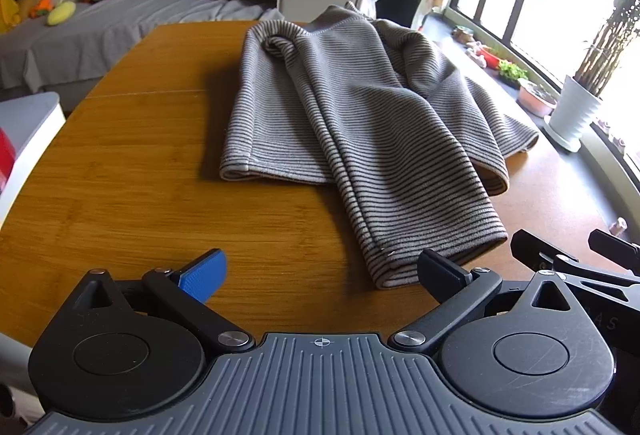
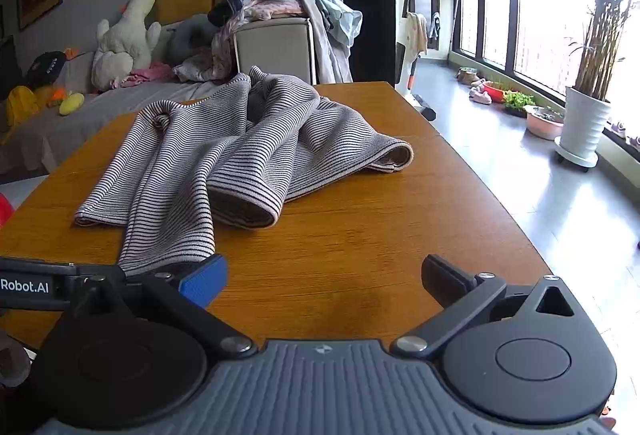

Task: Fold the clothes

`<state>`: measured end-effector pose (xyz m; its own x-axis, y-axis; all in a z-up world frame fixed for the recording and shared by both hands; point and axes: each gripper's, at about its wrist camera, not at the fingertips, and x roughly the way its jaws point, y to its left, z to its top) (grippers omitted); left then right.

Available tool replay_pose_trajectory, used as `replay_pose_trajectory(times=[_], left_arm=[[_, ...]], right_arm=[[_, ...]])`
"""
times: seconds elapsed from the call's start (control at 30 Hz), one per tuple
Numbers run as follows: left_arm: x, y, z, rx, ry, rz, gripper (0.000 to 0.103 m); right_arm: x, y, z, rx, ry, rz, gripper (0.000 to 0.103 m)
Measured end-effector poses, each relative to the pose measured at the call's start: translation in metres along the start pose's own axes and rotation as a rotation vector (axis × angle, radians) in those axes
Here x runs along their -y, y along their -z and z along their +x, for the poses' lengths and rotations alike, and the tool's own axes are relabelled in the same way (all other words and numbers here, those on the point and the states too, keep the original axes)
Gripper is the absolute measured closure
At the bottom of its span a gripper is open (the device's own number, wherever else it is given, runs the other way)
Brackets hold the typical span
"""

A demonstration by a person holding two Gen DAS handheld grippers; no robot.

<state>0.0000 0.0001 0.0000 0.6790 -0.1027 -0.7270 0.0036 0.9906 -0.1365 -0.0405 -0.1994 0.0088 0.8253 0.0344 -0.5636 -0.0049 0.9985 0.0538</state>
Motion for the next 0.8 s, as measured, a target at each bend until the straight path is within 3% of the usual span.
replay_pose_trajectory(times=[0.8], left_arm=[[0.0072, 0.0056, 0.0026, -0.039, -0.046, 0.07, 0.0]], right_arm=[[-0.0004, 0.0083, 0.0088, -0.085, 0.028, -0.007, 0.0]])
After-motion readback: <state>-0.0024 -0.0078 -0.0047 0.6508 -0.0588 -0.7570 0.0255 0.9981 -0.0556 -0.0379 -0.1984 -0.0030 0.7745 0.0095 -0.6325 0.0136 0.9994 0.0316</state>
